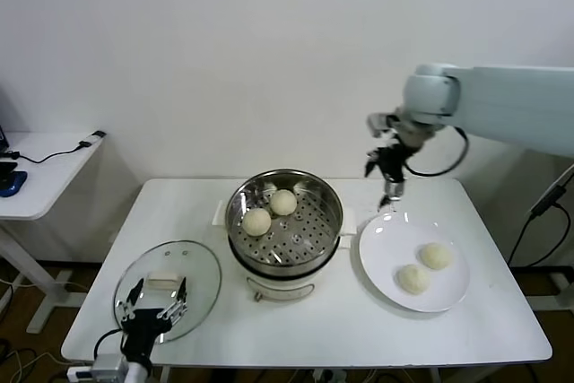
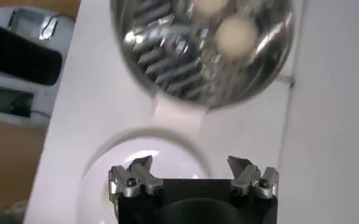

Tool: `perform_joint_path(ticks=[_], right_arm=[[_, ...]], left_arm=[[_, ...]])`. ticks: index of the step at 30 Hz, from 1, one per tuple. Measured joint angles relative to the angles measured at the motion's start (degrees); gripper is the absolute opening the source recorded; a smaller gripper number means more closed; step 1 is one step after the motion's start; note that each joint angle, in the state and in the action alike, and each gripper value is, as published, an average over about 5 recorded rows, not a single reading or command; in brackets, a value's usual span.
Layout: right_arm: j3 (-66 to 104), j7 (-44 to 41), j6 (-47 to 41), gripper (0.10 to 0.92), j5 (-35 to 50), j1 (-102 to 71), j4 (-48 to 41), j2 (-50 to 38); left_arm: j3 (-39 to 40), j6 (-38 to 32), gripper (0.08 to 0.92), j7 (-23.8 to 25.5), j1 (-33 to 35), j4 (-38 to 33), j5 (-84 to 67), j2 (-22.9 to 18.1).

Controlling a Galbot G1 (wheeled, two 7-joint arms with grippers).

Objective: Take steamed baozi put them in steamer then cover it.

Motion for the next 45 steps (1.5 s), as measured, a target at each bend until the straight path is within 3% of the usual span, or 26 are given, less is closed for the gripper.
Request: perform_joint_path(ticks=[13, 35, 45], right_arm=[[8.3, 3.1, -2.2, 0.823, -11.4, -17.8, -0.2, -10.6], [23.6, 9.5, -6.3, 0.82, -16.8, -38.5, -6.2, -9.3], [25.1, 9.5, -6.2, 0.665, -17.1, -39.9, -6.5, -8.7]], left_arm=[[0.0, 0.0, 0.823, 0.0, 0.2, 0.2, 0.2, -0.5], [0.0, 0.0, 0.823, 0.1, -0.1, 0.8, 0.2, -0.2], [0.1, 0.1, 0.823, 0.0, 0.0, 0.6, 0.3, -0.2]])
